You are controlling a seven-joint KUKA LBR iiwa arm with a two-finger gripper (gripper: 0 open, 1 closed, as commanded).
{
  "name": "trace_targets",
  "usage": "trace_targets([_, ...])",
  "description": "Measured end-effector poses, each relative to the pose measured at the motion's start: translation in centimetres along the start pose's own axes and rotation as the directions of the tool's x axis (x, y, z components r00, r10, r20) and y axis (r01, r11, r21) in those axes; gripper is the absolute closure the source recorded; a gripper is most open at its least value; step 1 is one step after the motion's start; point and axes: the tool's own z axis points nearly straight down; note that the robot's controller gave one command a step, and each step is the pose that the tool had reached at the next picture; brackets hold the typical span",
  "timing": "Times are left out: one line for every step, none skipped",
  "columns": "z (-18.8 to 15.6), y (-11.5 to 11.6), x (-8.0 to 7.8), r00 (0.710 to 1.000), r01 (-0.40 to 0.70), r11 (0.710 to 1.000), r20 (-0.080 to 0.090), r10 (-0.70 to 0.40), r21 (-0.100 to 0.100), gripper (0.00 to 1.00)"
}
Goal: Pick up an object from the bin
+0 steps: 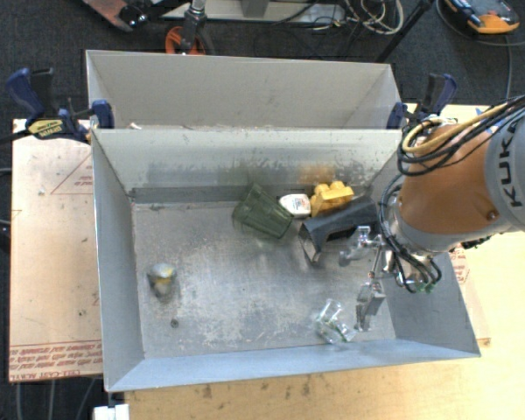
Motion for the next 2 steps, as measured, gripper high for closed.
trace_targets([-0.40,0.01,-0.19,1.000,0.002,1.000,0.008,-0.002,0.001,0.00])
trace_targets([0.33,-0.38,0.10,0.999,0.036,0.999,0.013,-0.036,0.001,0.00])
